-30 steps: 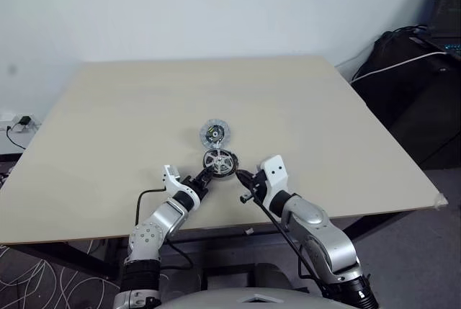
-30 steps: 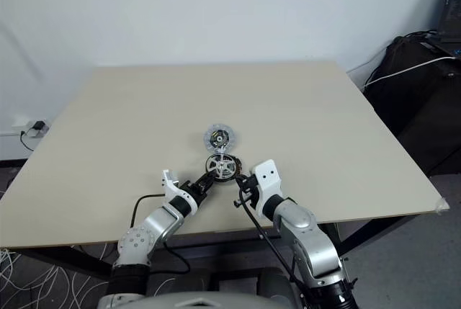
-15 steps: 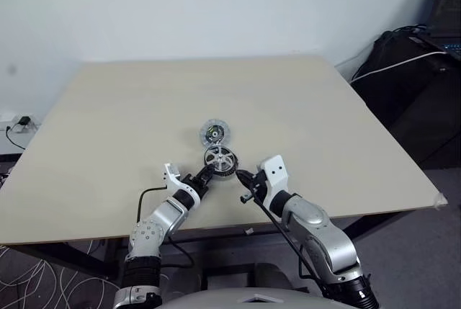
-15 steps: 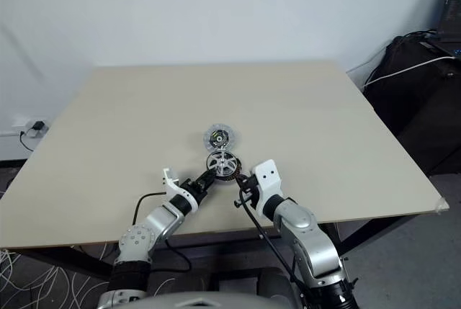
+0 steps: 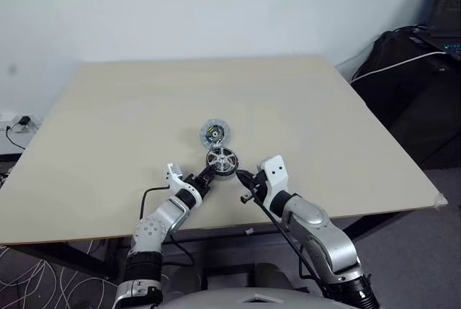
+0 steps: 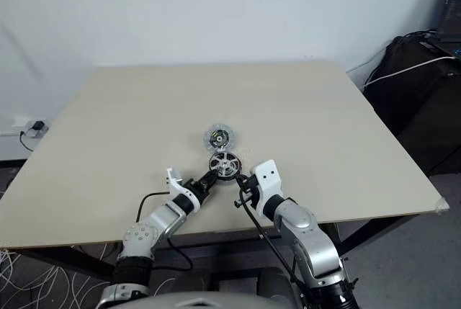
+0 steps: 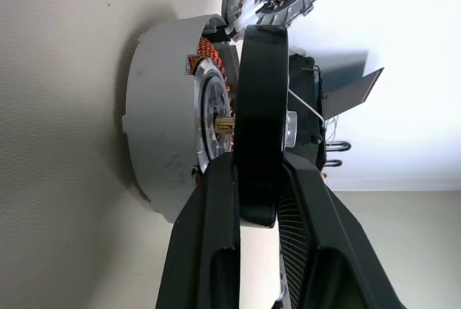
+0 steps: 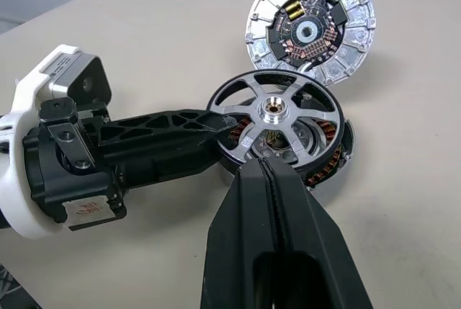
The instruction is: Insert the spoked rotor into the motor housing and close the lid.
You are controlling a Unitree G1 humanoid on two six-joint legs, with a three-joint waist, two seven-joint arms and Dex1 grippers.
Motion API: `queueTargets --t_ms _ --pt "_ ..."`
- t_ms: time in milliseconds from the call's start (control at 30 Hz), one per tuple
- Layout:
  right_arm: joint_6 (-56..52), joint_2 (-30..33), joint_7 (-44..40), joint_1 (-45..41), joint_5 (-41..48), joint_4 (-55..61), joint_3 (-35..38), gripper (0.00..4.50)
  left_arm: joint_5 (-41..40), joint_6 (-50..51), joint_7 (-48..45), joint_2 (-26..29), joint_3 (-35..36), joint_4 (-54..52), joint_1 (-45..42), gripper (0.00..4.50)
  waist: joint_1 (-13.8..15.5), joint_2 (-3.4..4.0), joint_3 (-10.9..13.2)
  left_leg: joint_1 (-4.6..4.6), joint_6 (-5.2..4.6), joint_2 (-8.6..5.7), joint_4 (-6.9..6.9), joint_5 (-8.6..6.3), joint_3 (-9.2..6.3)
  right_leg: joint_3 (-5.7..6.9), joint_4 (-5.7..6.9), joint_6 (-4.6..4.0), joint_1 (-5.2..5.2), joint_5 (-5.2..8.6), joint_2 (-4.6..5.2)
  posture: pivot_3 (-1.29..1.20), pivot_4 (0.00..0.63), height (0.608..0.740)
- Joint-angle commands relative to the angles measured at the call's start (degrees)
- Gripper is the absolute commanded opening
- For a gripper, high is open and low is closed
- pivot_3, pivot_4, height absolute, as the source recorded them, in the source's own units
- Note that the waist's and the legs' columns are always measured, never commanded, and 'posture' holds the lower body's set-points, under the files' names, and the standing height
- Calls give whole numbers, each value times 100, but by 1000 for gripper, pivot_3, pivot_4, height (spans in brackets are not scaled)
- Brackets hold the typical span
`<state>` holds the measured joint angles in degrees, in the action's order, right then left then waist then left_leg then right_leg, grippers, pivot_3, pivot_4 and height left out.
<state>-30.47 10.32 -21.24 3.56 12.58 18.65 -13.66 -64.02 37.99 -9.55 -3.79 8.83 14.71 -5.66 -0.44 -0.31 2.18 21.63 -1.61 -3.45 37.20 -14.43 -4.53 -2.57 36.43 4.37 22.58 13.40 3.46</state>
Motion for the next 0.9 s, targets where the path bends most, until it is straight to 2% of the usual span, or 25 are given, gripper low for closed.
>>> queueTargets --t_ms 33,767,900 --pt "84 -5 14 -42 5 250 10 0 41 -70 -91 -682 -60 8 -298 403 0 0 0 0 0 0 0 0 0 0 0 0 0 0 0 0 0 740" --pt "86 5 27 -27 23 274 -15 0 251 64 -270 -738 -97 253 -455 403 3 0 0 0 -6 -1 2 3 0 -1 0 3 -1 -3 0 0 0 740" --pt "83 -6 43 -33 27 266 -3 0 278 56 -238 -738 -88 246 -455 1716 3 -1 -2 0 -6 -1 3 4 0 -1 0 4 -1 -4 1 0 0 740"
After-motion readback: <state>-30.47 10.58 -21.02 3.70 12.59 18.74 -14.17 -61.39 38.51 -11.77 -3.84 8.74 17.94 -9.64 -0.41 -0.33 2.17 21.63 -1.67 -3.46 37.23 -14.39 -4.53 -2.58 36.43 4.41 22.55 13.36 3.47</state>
